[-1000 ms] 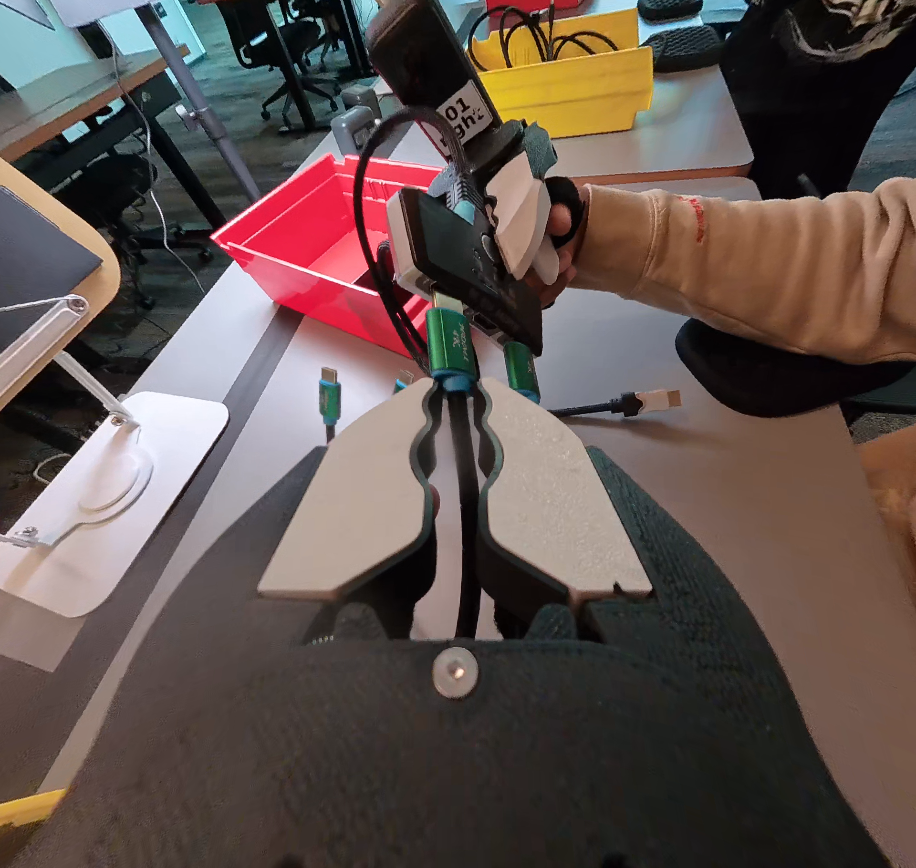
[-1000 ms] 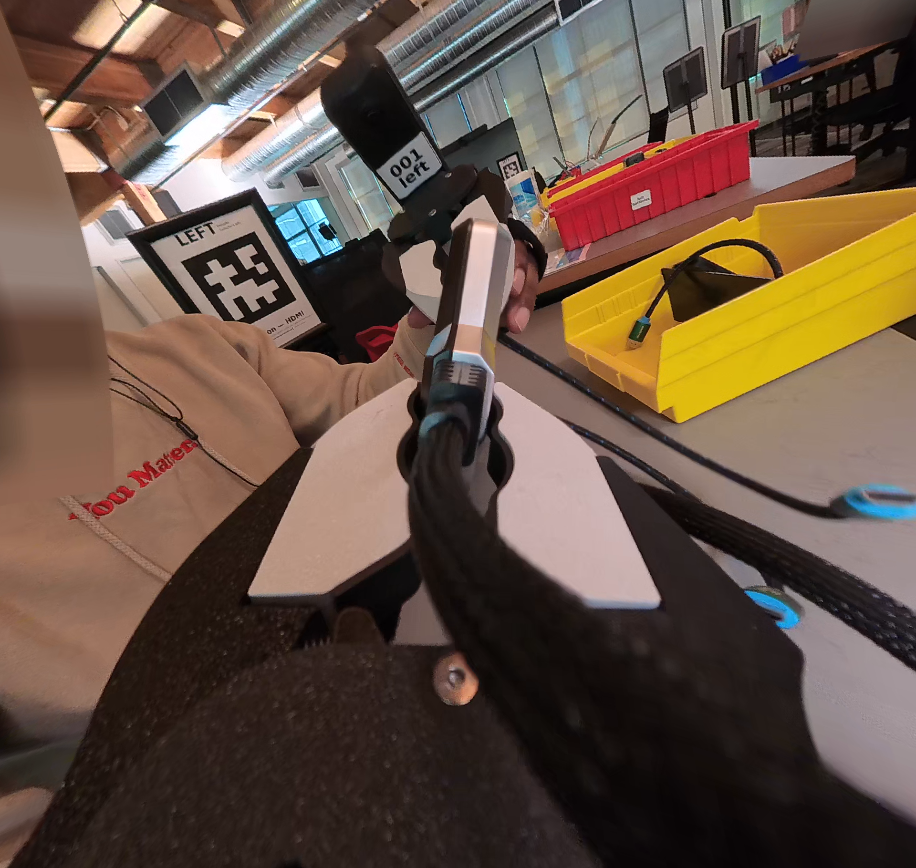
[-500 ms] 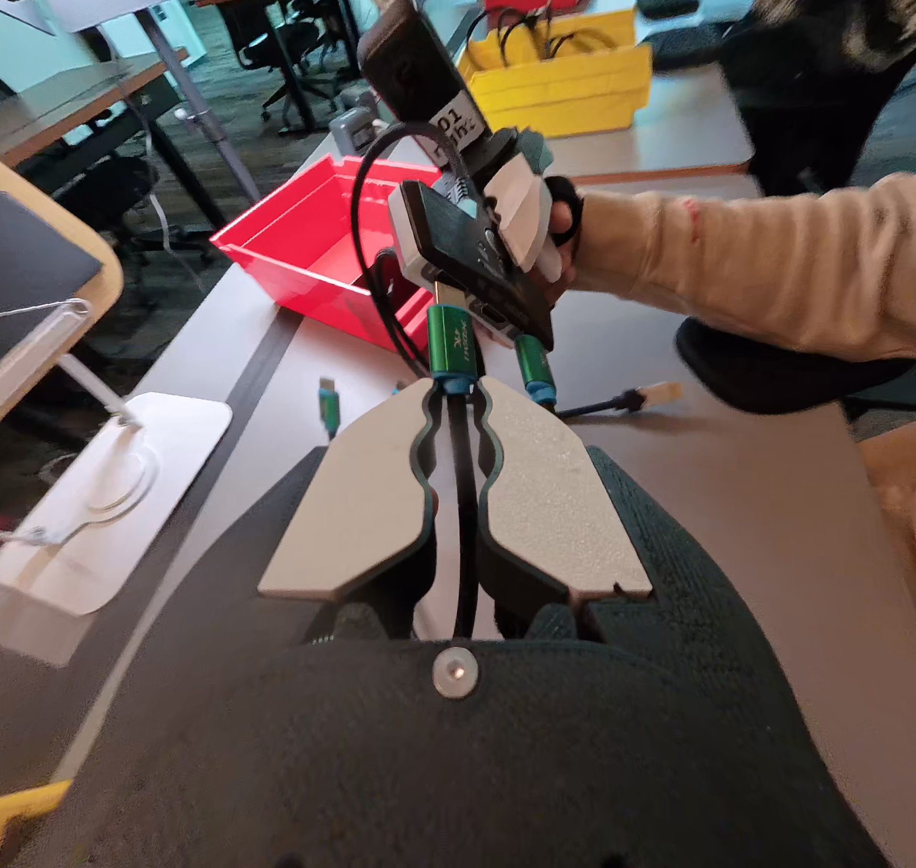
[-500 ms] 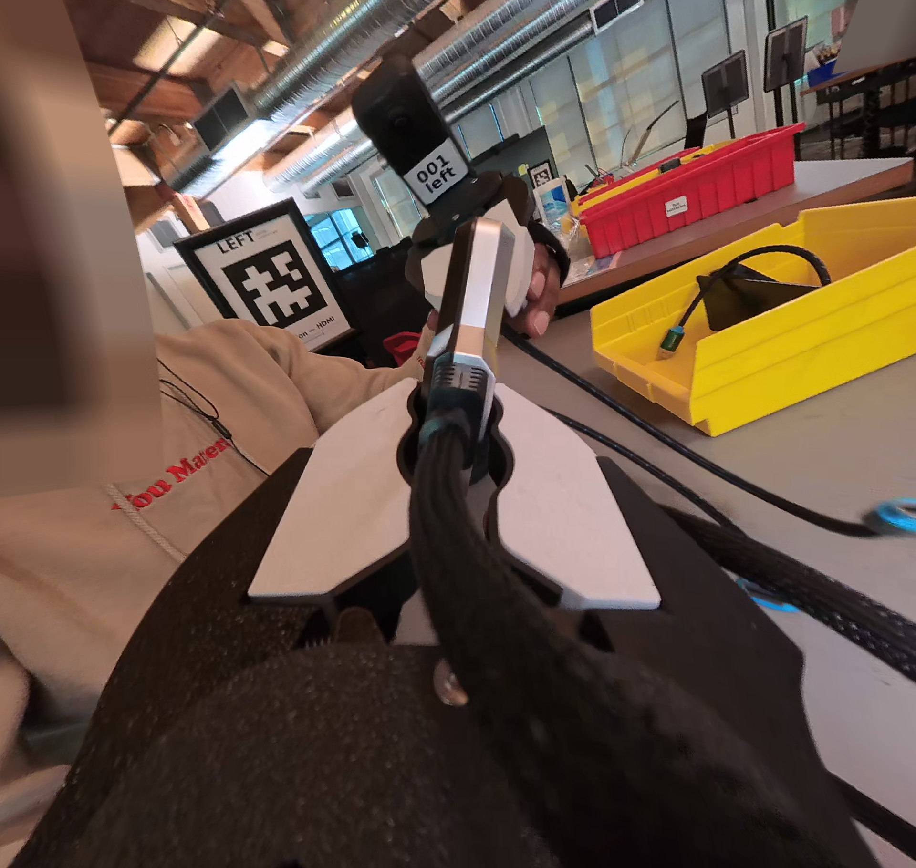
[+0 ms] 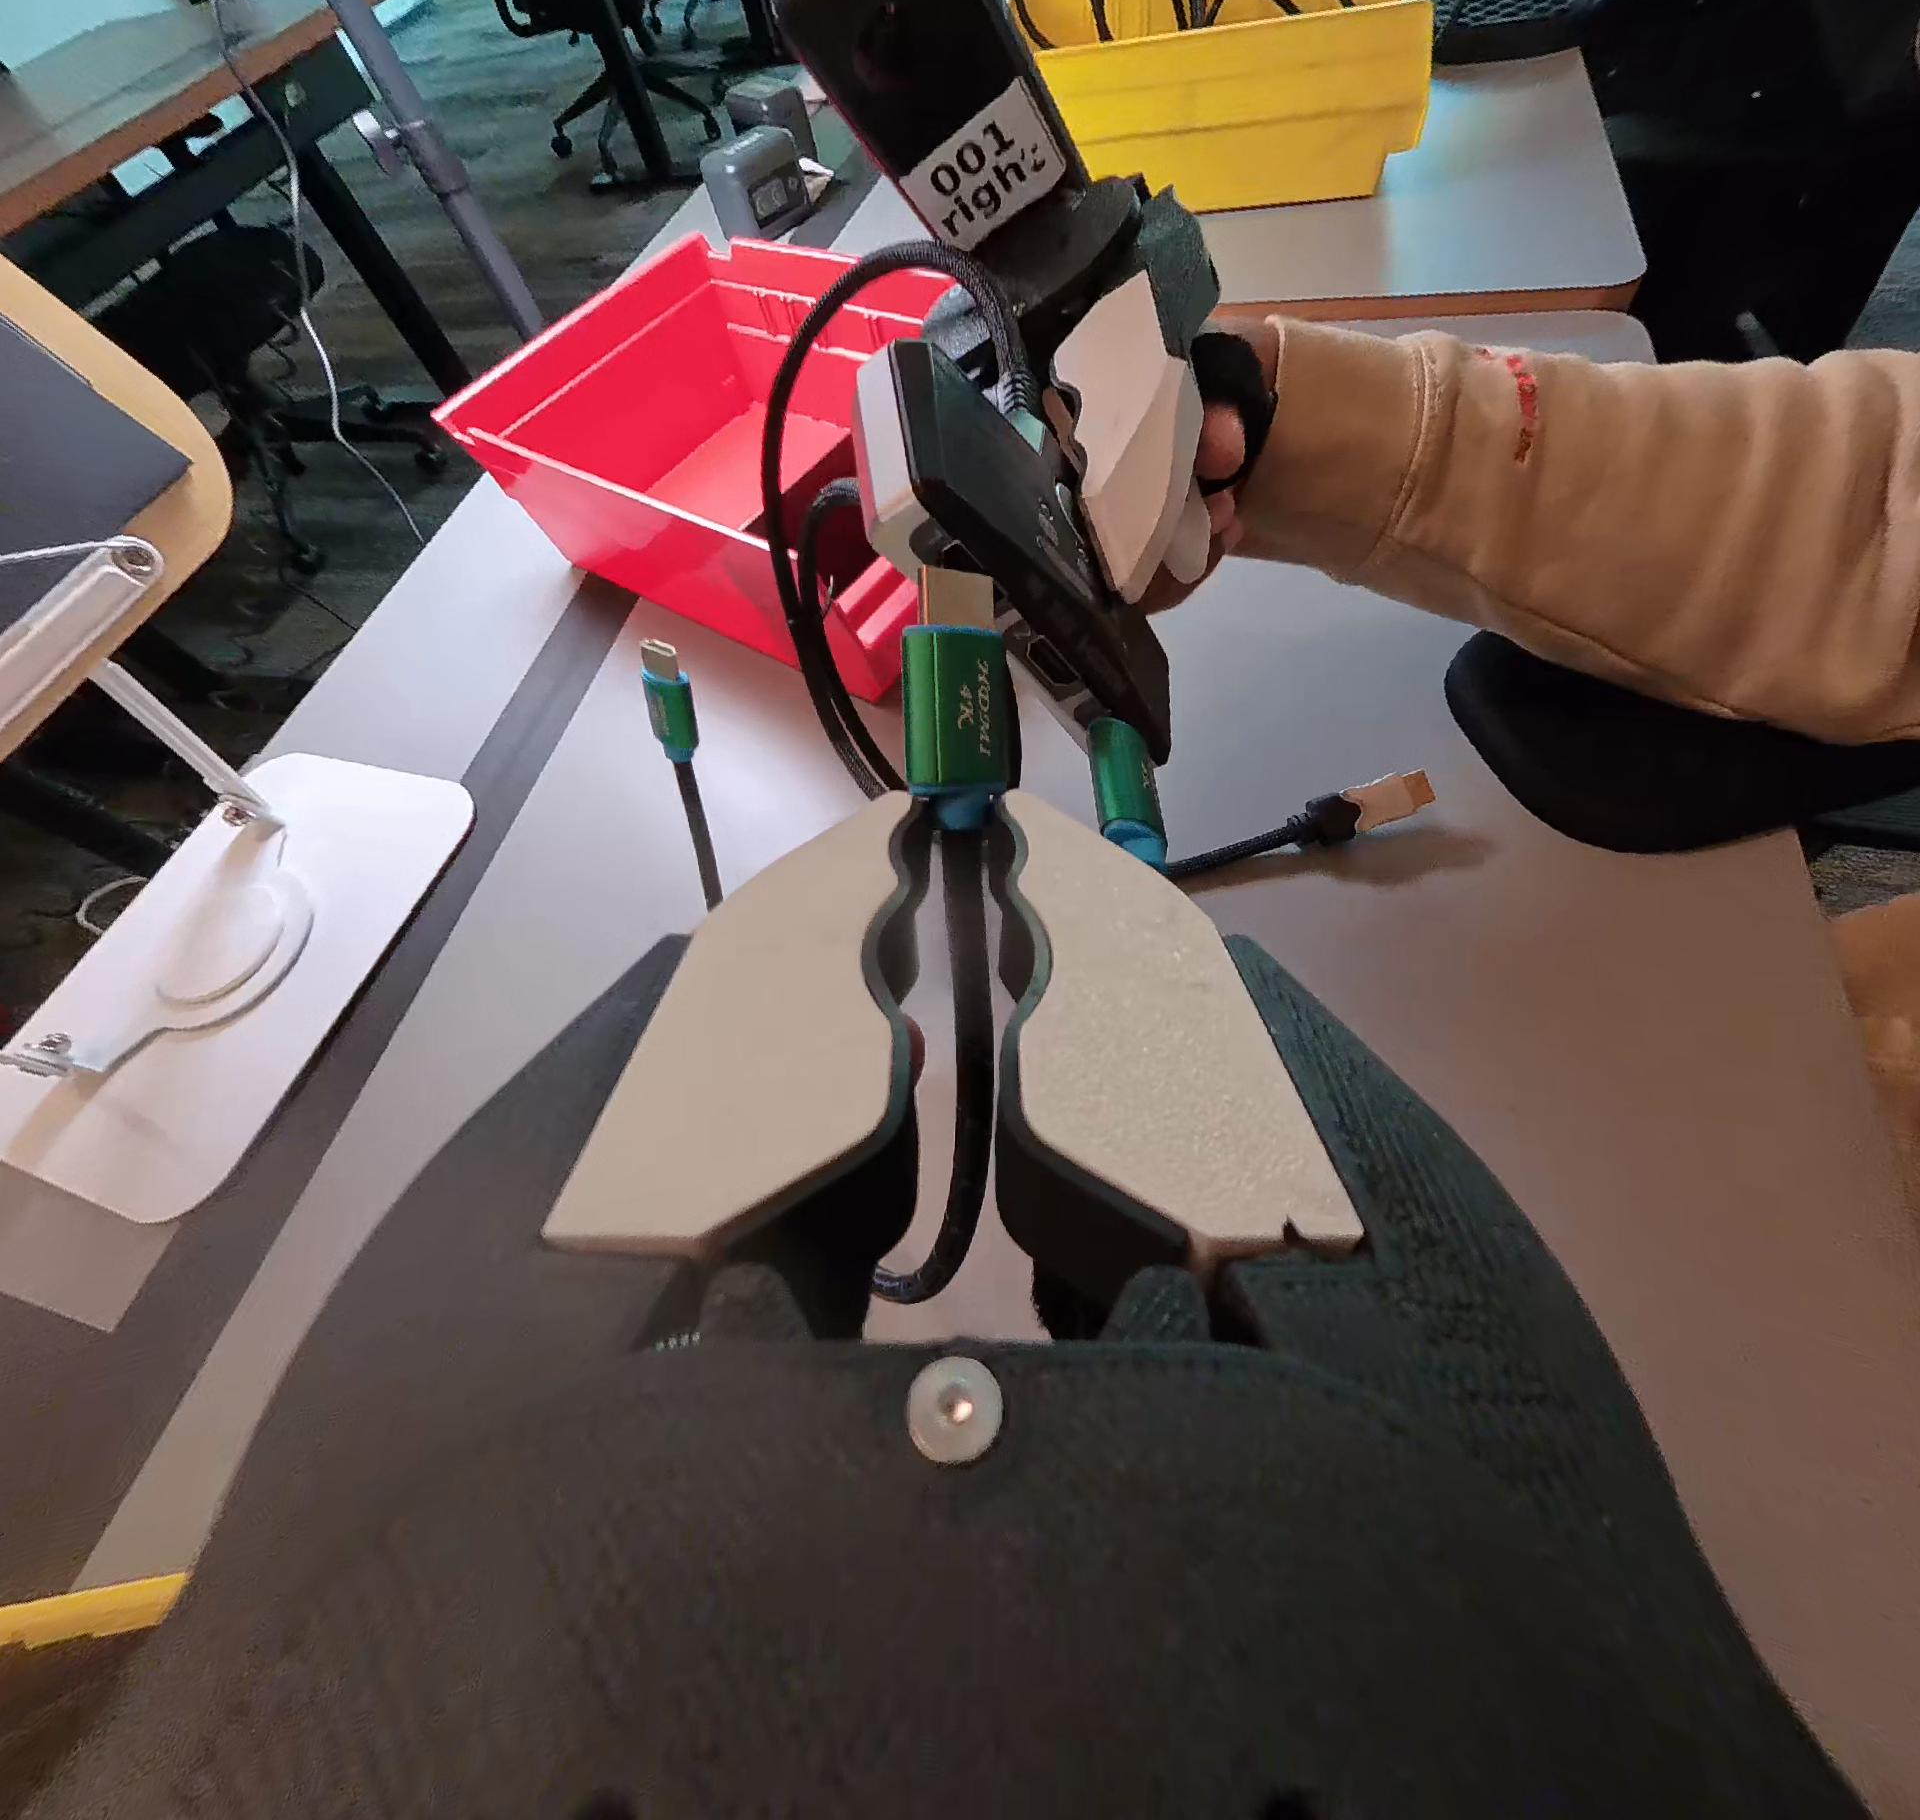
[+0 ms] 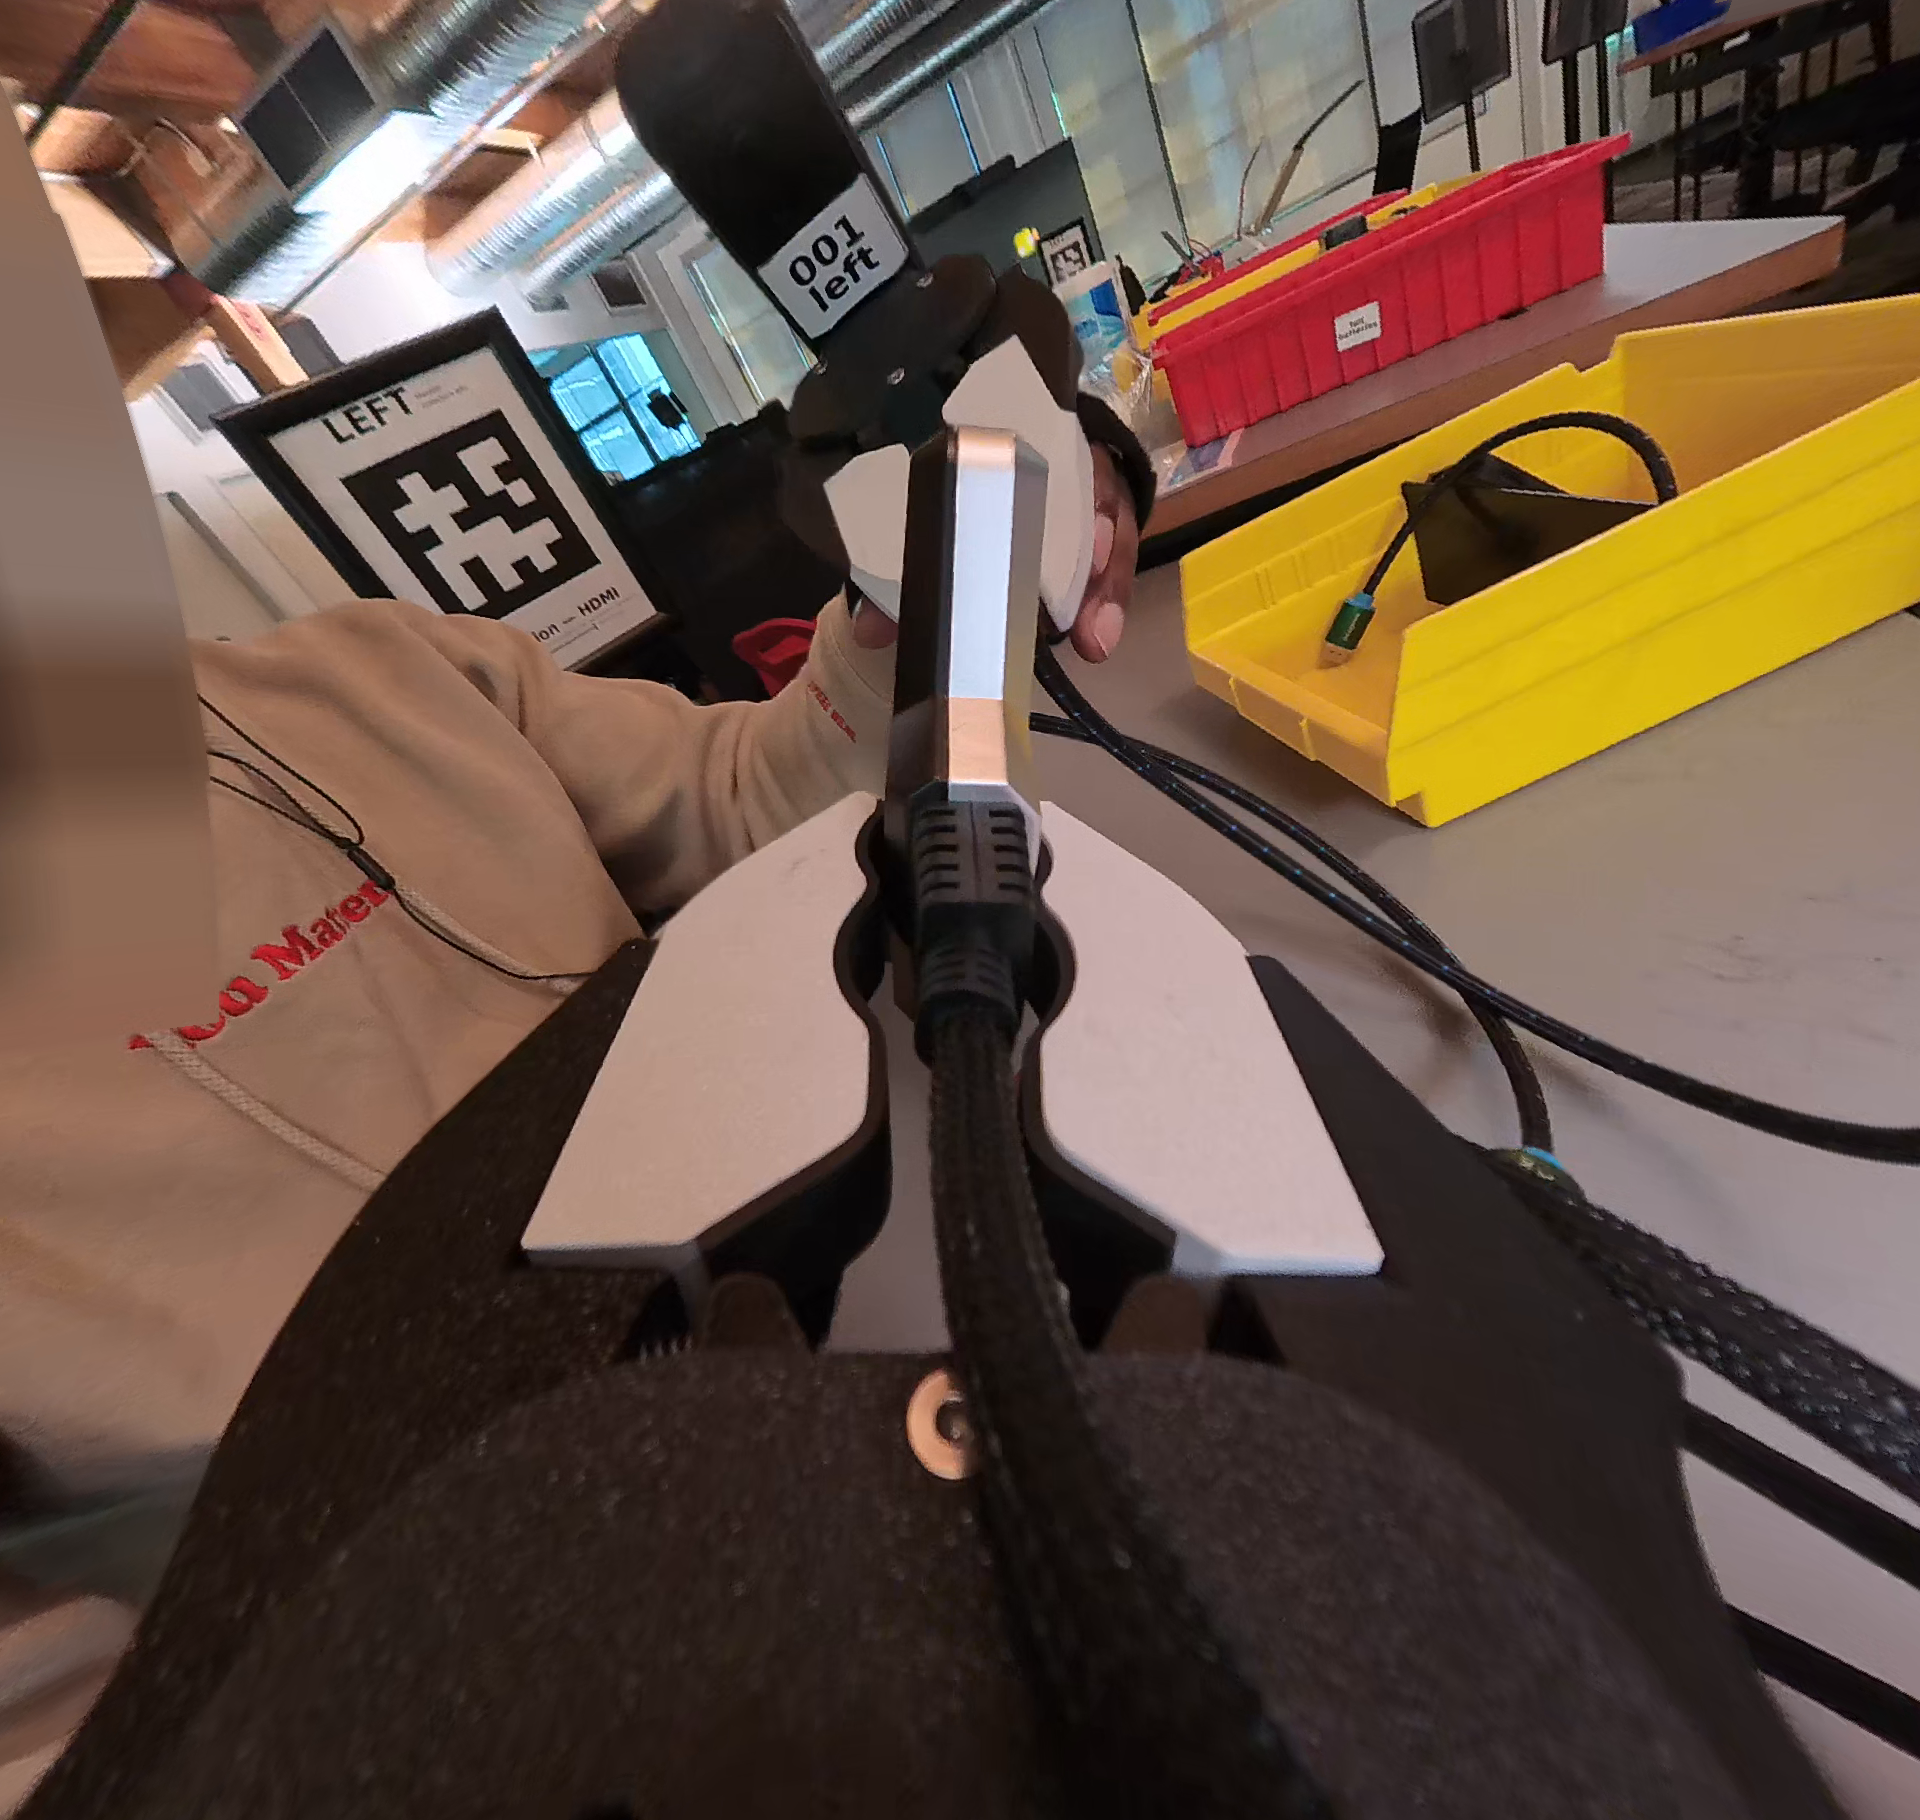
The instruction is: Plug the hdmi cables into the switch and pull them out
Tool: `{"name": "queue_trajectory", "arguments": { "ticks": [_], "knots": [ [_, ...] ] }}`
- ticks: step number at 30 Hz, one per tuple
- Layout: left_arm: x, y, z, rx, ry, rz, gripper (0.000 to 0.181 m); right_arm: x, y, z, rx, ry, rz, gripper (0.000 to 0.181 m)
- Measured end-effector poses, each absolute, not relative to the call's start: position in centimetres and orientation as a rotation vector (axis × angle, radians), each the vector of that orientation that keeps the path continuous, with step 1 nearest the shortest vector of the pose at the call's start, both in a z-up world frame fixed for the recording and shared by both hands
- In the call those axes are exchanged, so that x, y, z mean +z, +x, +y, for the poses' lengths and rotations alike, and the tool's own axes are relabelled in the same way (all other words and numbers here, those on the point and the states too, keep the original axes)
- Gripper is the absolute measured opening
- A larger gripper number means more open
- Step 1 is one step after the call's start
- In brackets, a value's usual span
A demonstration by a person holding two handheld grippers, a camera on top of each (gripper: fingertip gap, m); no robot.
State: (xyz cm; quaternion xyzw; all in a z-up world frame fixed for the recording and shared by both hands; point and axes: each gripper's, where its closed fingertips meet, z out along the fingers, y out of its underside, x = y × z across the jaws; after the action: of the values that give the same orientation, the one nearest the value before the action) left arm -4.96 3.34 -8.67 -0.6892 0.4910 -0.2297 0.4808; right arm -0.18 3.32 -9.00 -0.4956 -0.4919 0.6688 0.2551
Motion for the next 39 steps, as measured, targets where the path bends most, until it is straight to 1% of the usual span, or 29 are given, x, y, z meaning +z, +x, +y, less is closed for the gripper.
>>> {"name": "queue_trajectory", "arguments": {
  "ticks": [7, 13, 15, 16, 18, 22, 39],
  "knots": [
    [-8.6, -4.7, 2.2, -0.594, -1.648, 1.263, 0.011, -9.3, 0.3, 2.5, 1.805, -1.343, -1.404, 0.022],
    [-10.5, -4.0, 2.1, -0.560, -1.678, 1.337, 0.012, -9.6, -0.3, 0.6, 1.824, -1.307, -1.519, 0.022],
    [-11.2, -3.6, 2.0, -0.551, -1.668, 1.373, 0.013, -10.2, -0.7, -0.2, 1.759, -1.319, -1.600, 0.022],
    [-11.1, -3.6, 1.9, -0.574, -1.669, 1.366, 0.011, -10.2, -0.8, -0.4, 1.723, -1.315, -1.617, 0.022],
    [-10.0, -3.7, 2.2, -0.634, -1.657, 1.295, 0.001, -9.3, -0.8, 0.0, 1.700, -1.303, -1.578, 0.022],
    [-8.8, -4.0, 1.8, -0.668, -1.623, 1.271, 0.000, -9.5, -0.4, 1.3, 1.622, -1.350, -1.536, 0.022],
    [-8.6, -4.8, 2.4, -0.694, -1.611, 1.226, 0.000, -9.0, 0.2, 2.1, 1.724, -1.318, -1.457, 0.022]
  ]
}}
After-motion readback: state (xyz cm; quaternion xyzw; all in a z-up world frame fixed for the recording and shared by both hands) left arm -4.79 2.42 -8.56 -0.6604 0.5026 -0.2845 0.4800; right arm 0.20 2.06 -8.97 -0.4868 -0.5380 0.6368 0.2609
